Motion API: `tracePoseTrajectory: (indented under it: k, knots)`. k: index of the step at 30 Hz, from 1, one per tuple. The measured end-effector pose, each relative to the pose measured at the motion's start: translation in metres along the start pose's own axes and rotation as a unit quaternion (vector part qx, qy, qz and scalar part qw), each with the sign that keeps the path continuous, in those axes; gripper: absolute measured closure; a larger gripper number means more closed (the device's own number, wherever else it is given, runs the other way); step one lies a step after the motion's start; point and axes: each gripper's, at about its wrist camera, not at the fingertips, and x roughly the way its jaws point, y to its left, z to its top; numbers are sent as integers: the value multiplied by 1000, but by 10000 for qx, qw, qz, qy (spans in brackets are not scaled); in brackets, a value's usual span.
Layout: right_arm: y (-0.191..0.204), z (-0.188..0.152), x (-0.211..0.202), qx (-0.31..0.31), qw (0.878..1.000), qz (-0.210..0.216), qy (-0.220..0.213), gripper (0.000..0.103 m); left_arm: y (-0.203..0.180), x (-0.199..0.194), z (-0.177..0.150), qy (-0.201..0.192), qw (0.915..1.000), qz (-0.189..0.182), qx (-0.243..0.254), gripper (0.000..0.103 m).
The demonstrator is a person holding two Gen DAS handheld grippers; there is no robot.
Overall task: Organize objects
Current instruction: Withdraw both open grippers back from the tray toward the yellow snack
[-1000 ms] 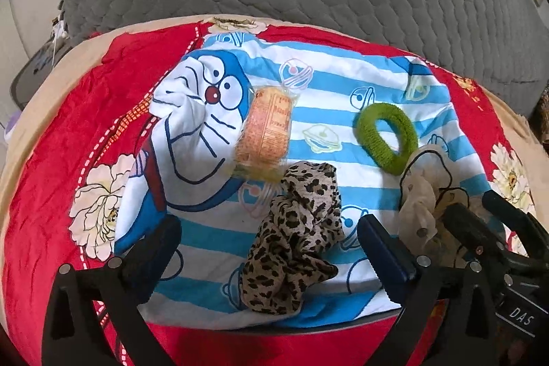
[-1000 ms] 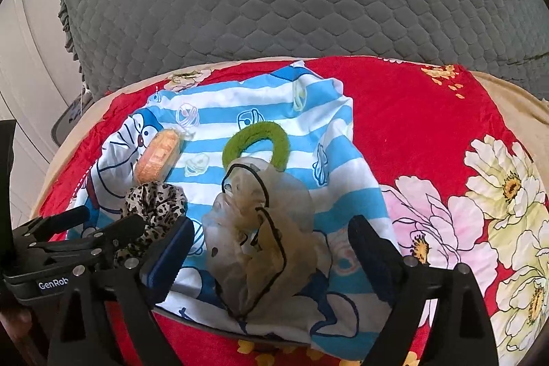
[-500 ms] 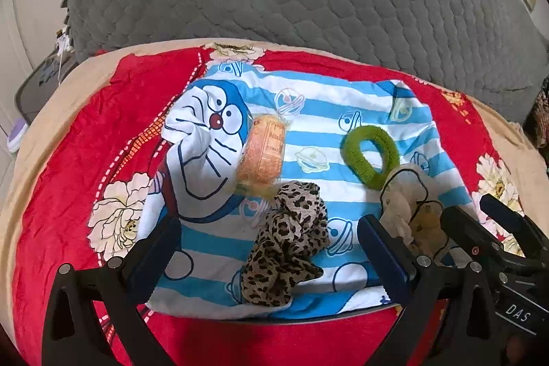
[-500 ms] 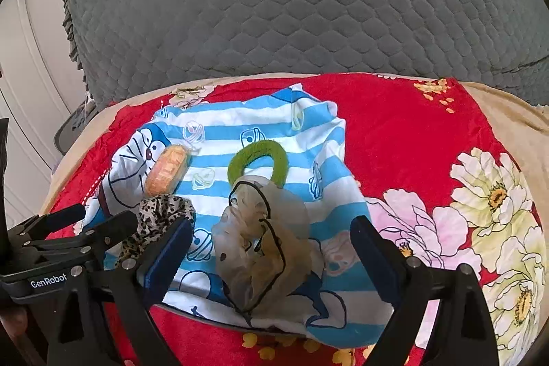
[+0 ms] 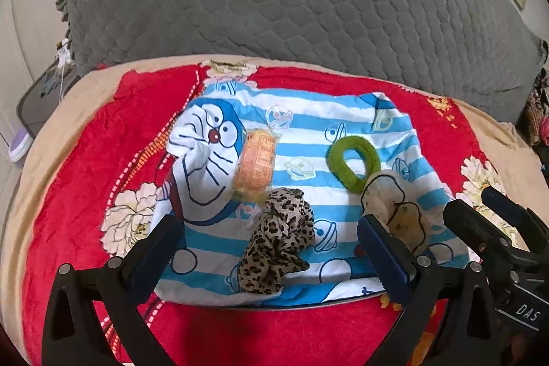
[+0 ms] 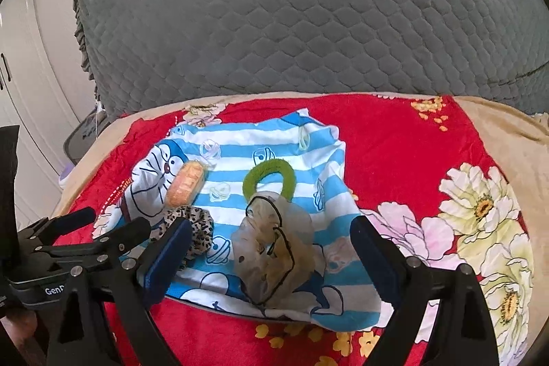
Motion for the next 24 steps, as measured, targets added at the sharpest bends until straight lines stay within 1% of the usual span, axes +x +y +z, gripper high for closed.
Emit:
tracePoseTrajectory:
  k: [6,10,15,22,24]
  knots:
    - [8,5,-20,-135,9997,-35,-190,9,4,-19,5,-184,9998,25,-76,1]
    - [11,7,-32,-140,9994,22,-308,9,6,-31,8,-286,9995,38,-93,1]
    - [19,9,-48,-307,9985,-81,-454,9,7,-48,10,-384,9992,16,-88,1]
    - [28,9,-72,-338,9977,52,-590,9,8,-76,7,-573,9983,60,-57,1]
    - [31,9,-80,-384,9971,4,-655,9,8,-82,6,-595,9982,67,-32,1]
